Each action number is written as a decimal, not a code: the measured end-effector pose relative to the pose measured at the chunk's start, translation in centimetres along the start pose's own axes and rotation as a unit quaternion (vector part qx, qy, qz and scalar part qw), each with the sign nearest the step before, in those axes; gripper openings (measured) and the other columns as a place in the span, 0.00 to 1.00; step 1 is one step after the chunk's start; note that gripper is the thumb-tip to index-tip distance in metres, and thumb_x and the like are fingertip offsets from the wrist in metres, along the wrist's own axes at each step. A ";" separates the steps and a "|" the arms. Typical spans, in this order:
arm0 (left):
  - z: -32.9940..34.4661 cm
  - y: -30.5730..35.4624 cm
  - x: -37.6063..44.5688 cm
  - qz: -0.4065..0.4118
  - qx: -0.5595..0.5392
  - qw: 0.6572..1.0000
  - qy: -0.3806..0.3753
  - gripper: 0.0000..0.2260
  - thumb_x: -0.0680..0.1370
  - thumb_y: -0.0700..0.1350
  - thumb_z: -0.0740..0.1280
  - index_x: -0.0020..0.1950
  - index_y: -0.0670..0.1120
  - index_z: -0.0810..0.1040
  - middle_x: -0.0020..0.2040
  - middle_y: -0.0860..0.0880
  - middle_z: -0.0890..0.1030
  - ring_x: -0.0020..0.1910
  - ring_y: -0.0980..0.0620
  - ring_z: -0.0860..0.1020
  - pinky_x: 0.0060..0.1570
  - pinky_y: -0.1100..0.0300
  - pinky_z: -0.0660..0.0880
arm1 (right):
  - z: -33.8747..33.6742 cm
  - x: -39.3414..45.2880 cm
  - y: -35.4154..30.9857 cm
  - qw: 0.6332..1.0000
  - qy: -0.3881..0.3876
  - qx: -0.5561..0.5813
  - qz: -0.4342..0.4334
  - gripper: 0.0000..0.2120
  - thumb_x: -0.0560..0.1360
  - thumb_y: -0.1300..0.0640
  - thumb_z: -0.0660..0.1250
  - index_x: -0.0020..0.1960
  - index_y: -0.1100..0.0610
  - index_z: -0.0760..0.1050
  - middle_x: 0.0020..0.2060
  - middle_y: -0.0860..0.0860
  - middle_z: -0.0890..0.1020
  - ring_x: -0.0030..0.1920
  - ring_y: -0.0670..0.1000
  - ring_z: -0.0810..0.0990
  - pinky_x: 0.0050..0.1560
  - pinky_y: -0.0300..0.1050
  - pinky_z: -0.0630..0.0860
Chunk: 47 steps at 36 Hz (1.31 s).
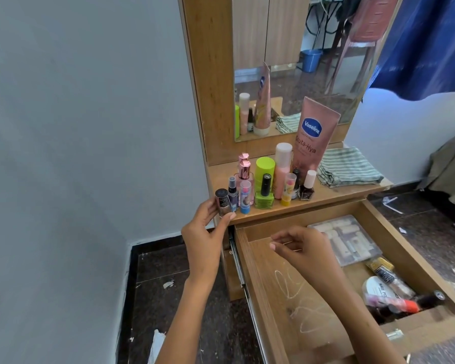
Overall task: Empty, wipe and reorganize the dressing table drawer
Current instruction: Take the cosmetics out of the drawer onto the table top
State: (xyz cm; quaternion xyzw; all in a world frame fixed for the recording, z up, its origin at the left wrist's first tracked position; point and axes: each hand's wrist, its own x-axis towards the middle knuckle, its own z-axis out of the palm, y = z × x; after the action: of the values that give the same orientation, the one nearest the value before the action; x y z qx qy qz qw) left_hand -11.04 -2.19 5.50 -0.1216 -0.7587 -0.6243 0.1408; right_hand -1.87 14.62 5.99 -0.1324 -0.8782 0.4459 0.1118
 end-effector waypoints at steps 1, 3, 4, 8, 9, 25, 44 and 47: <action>0.0 -0.1 0.0 -0.001 0.003 1.000 -0.002 0.21 0.70 0.44 0.75 0.60 0.55 0.75 0.53 0.66 0.77 0.55 0.68 0.77 0.54 0.71 0.73 | 0.0 0.1 0.1 1.000 0.000 0.000 0.001 0.05 0.70 0.55 0.75 0.44 0.48 0.82 0.36 0.41 0.83 0.38 0.37 0.81 0.39 0.32 0.77; 0.1 -0.2 -0.2 -0.002 0.008 1.000 -0.008 0.22 0.70 0.46 0.75 0.62 0.54 0.75 0.56 0.63 0.78 0.57 0.68 0.76 0.55 0.71 0.73 | -0.2 0.1 0.1 1.000 0.001 0.000 0.002 0.05 0.70 0.55 0.75 0.45 0.48 0.82 0.36 0.41 0.83 0.38 0.37 0.81 0.39 0.31 0.76; 0.1 -0.2 -0.3 -0.002 0.009 1.000 -0.011 0.23 0.70 0.46 0.75 0.64 0.53 0.74 0.57 0.63 0.77 0.57 0.68 0.75 0.55 0.71 0.72 | -0.2 0.1 0.1 1.000 0.002 0.000 0.002 0.05 0.70 0.55 0.75 0.45 0.48 0.82 0.36 0.41 0.83 0.38 0.36 0.81 0.39 0.30 0.76; 0.2 -0.7 -0.7 0.018 0.034 0.999 -0.012 0.27 0.70 0.48 0.75 0.67 0.52 0.73 0.60 0.64 0.75 0.61 0.67 0.74 0.59 0.67 0.72 | -0.5 0.1 0.3 1.000 0.004 0.011 0.009 0.05 0.70 0.56 0.75 0.44 0.49 0.82 0.36 0.41 0.83 0.38 0.36 0.81 0.38 0.28 0.75; 0.2 -0.9 -0.8 0.026 0.043 0.999 -0.008 0.27 0.70 0.48 0.75 0.68 0.50 0.72 0.62 0.61 0.75 0.62 0.65 0.73 0.61 0.65 0.72 | -0.5 0.1 0.4 1.000 0.003 0.011 0.011 0.05 0.70 0.56 0.75 0.44 0.48 0.82 0.36 0.41 0.83 0.38 0.36 0.81 0.38 0.28 0.75; 4.9 2.0 -7.0 0.269 0.121 0.940 -0.173 0.08 0.78 0.45 0.68 0.52 0.43 0.80 0.51 0.47 0.77 0.52 0.51 0.75 0.52 0.58 0.72 | -8.9 -1.9 3.1 0.978 -0.070 -0.196 0.034 0.09 0.72 0.61 0.71 0.48 0.49 0.82 0.41 0.42 0.84 0.43 0.41 0.83 0.51 0.44 0.80; 16.9 4.5 -10.1 0.318 0.245 0.752 -0.523 0.07 0.73 0.40 0.69 0.50 0.44 0.82 0.47 0.45 0.82 0.49 0.44 0.77 0.51 0.55 0.69 | -13.6 -6.2 6.3 0.965 0.032 -0.213 0.148 0.16 0.71 0.69 0.66 0.49 0.50 0.83 0.41 0.44 0.85 0.45 0.42 0.82 0.49 0.41 0.79; 16.1 4.5 -9.7 0.292 0.230 0.779 -0.504 0.06 0.75 0.41 0.69 0.51 0.46 0.82 0.47 0.48 0.81 0.48 0.48 0.76 0.45 0.57 0.71 | -13.4 -6.4 6.2 0.965 0.025 -0.215 0.145 0.15 0.71 0.67 0.67 0.48 0.49 0.83 0.39 0.42 0.84 0.44 0.42 0.83 0.50 0.46 0.79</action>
State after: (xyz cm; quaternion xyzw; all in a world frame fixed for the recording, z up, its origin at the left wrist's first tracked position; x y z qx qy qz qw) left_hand -1.34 14.39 3.18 -0.5988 -0.7706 -0.2093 -0.0620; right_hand 9.23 26.14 8.16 -0.2900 -0.9219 0.2544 0.0369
